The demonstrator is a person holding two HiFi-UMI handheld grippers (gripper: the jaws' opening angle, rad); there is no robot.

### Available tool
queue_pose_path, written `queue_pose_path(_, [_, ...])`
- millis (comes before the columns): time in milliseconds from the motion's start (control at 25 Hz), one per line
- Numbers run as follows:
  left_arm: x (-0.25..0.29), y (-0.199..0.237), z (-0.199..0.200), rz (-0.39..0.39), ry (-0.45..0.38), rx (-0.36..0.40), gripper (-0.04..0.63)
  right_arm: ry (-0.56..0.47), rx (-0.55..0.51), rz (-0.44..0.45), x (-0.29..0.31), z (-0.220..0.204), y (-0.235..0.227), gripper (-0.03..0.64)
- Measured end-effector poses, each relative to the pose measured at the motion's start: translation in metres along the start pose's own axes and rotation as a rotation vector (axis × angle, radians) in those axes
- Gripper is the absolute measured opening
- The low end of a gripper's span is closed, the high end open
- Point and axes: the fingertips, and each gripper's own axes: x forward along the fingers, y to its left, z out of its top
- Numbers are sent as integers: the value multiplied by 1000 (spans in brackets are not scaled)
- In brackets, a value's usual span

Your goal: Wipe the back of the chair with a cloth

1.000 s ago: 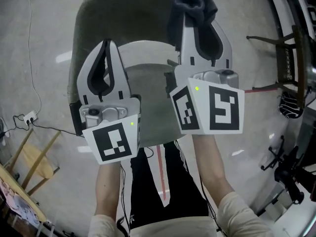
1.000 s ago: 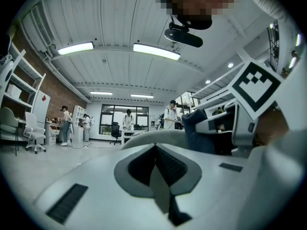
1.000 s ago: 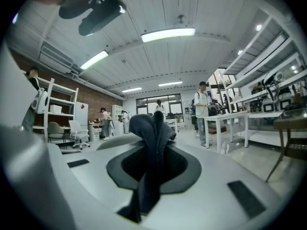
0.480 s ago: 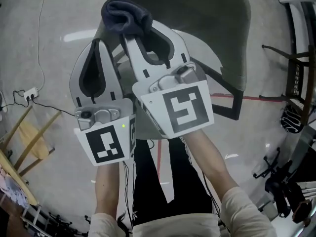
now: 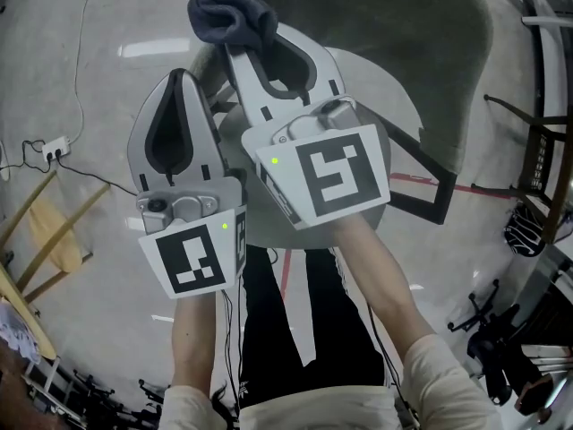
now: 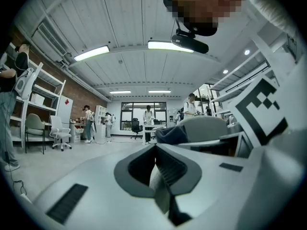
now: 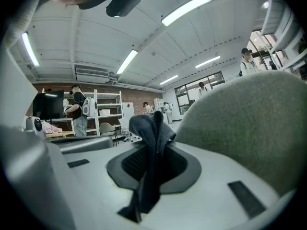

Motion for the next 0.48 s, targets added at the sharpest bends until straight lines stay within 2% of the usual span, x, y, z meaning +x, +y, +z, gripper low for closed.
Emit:
queue_pose_path(280, [3,3,3,9,0,-6,15,25,15,-56,6,-9,-18,58])
queue_pose_path(480, [9,-2,0,-7,15,-8,15,47,42,-132,3,-14,-45,58])
